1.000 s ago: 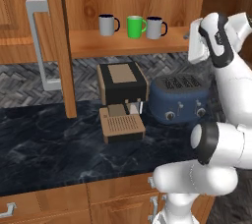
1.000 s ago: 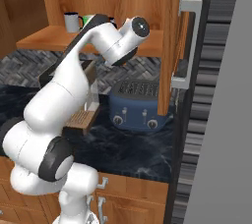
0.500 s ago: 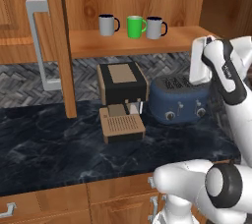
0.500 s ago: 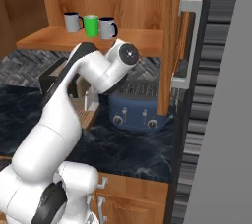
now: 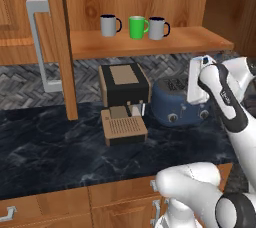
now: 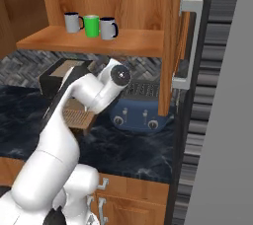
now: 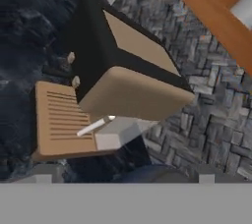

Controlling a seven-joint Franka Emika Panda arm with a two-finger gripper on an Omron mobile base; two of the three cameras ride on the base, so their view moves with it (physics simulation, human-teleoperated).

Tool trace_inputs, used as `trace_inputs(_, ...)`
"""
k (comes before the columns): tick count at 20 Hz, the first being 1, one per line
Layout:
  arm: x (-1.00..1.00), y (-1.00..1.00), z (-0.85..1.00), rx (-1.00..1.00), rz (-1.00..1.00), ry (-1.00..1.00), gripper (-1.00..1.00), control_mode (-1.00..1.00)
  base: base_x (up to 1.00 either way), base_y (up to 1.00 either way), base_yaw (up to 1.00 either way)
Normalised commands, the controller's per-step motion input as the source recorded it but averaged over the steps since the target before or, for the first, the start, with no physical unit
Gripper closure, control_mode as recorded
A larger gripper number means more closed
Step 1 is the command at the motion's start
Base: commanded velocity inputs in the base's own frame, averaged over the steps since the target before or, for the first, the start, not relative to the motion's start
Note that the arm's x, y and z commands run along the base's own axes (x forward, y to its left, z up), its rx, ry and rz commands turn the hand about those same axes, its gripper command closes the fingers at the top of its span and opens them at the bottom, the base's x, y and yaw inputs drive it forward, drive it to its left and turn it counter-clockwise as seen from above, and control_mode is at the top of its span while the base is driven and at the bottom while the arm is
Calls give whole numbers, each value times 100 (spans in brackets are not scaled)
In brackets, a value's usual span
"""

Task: Pick the mug on the counter and place it in the cabinet with the handle facing the right, like the mugs already inside.

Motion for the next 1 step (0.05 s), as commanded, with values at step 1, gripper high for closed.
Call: trace_inputs(1, 0, 14, -69, 0, 2, 11, -100, -100, 0, 0, 0)
